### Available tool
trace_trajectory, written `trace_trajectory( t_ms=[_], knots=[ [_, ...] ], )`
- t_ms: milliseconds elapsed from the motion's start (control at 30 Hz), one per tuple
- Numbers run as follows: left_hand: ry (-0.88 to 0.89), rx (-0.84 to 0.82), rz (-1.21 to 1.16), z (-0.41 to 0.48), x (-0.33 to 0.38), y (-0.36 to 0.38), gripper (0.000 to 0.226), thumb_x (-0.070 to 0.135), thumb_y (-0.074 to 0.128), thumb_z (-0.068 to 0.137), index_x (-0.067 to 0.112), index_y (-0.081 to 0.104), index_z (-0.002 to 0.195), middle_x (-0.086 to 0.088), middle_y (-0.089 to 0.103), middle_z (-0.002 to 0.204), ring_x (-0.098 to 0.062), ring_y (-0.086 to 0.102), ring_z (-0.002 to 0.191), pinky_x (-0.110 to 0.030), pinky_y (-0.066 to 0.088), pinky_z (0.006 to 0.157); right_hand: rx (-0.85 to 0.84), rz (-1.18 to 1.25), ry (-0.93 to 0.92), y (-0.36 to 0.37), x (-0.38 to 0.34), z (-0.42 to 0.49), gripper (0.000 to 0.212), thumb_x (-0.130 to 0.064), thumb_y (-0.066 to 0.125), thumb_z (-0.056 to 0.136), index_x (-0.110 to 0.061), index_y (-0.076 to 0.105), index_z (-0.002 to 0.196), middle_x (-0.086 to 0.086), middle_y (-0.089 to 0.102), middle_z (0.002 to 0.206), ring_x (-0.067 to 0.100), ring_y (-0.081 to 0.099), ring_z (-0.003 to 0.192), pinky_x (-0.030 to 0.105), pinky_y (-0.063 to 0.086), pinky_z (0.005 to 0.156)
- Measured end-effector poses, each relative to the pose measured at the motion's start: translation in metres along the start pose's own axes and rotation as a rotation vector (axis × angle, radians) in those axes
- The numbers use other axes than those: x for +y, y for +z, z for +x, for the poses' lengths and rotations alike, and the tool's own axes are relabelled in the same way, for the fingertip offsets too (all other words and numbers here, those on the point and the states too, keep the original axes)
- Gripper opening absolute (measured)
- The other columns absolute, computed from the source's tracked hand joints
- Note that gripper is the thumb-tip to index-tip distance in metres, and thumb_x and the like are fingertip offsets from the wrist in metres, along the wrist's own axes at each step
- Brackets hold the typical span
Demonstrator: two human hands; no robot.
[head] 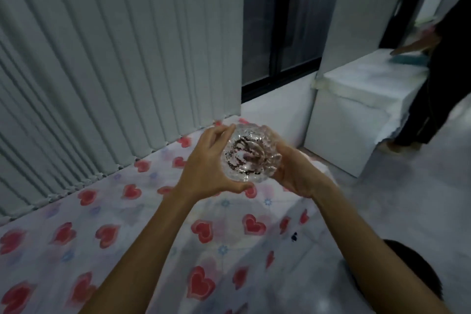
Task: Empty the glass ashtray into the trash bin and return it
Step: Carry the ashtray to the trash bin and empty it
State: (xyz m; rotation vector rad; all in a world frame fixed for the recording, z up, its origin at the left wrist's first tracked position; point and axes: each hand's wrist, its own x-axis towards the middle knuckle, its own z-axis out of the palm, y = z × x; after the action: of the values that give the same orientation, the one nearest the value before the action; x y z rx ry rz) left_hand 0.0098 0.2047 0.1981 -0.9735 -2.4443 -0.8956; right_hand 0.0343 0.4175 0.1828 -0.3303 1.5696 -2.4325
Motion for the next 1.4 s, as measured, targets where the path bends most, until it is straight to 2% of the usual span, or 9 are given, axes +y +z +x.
trace_trajectory(
  t_ms=[67,133,200,367,567,767,967,1133,1400],
  knots=[
    [0.059,-0.04,0.0,0.017,0.014,0.028,0.119,0.058,0.084,0.046,0.01,0.035,0.143,-0.007,0.042,0.136,-0.015,0.037,0.127,-0.026,0.031,0.105,0.094,0.152,-0.01,-0.022,0.003,-0.015,0.043,-0.034,0.058,0.09,-0.014,0.058,0.129,0.011,0.07,0.118,0.023,0.069,0.102,0.033,0.06,0.078],
    [0.114,-0.08,-0.017,0.036,0.034,0.062,0.117,0.06,0.081,0.047,0.008,0.037,0.142,-0.01,0.044,0.135,-0.02,0.039,0.126,-0.026,0.032,0.104,0.196,0.2,-0.028,-0.053,-0.001,-0.034,0.046,-0.036,0.052,0.094,-0.009,0.056,0.131,0.017,0.066,0.124,0.029,0.066,0.107,0.041,0.059,0.083],
    [0.155,-0.135,-0.041,0.052,0.057,0.099,0.116,0.064,0.076,0.048,0.006,0.038,0.141,-0.012,0.046,0.133,-0.022,0.042,0.124,-0.028,0.034,0.104,0.334,0.127,-0.037,-0.089,-0.009,-0.057,0.045,-0.036,0.045,0.098,-0.013,0.05,0.136,0.017,0.061,0.13,0.031,0.064,0.11,0.045,0.059,0.083],
    [0.226,-0.277,-0.115,0.079,0.116,0.195,0.117,0.057,0.085,0.048,0.0,0.039,0.139,-0.017,0.048,0.133,-0.03,0.045,0.124,-0.039,0.04,0.105,0.546,0.015,-0.006,-0.175,-0.022,-0.13,0.034,-0.041,0.039,0.101,-0.03,0.05,0.132,0.007,0.067,0.123,0.03,0.069,0.1,0.045,0.059,0.058],
    [0.328,-0.426,-0.148,0.091,0.187,0.305,0.114,0.056,0.084,0.05,-0.002,0.04,0.138,-0.019,0.049,0.135,-0.033,0.047,0.124,-0.043,0.038,0.106,0.687,-0.013,0.047,-0.266,-0.018,-0.227,0.031,-0.049,0.043,0.096,-0.042,0.053,0.125,0.0,0.067,0.122,0.033,0.069,0.101,0.049,0.057,0.061],
    [0.457,-0.603,-0.102,0.084,0.232,0.396,0.117,0.062,0.08,0.05,0.002,0.038,0.141,-0.017,0.049,0.138,-0.036,0.049,0.125,-0.058,0.034,0.108,0.839,0.052,0.116,-0.325,0.004,-0.308,0.029,-0.045,0.046,0.098,-0.043,0.054,0.125,0.0,0.061,0.128,0.026,0.069,0.102,0.048,0.058,0.06],
    [0.616,-0.772,0.009,0.079,0.251,0.479,0.115,0.067,0.075,0.053,0.004,0.038,0.142,-0.015,0.05,0.138,-0.034,0.051,0.125,-0.057,0.031,0.108,1.111,-0.018,0.241,-0.366,0.026,-0.357,0.036,-0.025,0.052,0.099,-0.034,0.052,0.133,0.006,0.063,0.126,0.028,0.067,0.102,0.04,0.061,0.054],
    [0.613,-0.877,-0.025,0.063,0.256,0.561,0.112,0.066,0.072,0.059,0.01,0.029,0.146,-0.009,0.038,0.149,-0.032,0.041,0.131,-0.051,0.031,0.111,1.274,-0.033,0.279,-0.415,0.062,-0.378,0.039,-0.017,0.053,0.099,-0.022,0.051,0.137,0.006,0.058,0.131,0.024,0.057,0.118,0.046,0.062,0.055],
    [0.629,-0.965,-0.069,0.02,0.194,0.769,0.115,0.066,0.067,0.067,0.018,0.006,0.151,0.0,0.011,0.161,-0.02,0.016,0.146,-0.047,0.018,0.119,1.393,0.024,0.272,-0.553,0.201,-0.388,0.039,-0.017,0.053,0.098,-0.022,0.05,0.137,0.006,0.055,0.131,0.025,0.052,0.121,0.04,0.06,0.049]
  ],
)
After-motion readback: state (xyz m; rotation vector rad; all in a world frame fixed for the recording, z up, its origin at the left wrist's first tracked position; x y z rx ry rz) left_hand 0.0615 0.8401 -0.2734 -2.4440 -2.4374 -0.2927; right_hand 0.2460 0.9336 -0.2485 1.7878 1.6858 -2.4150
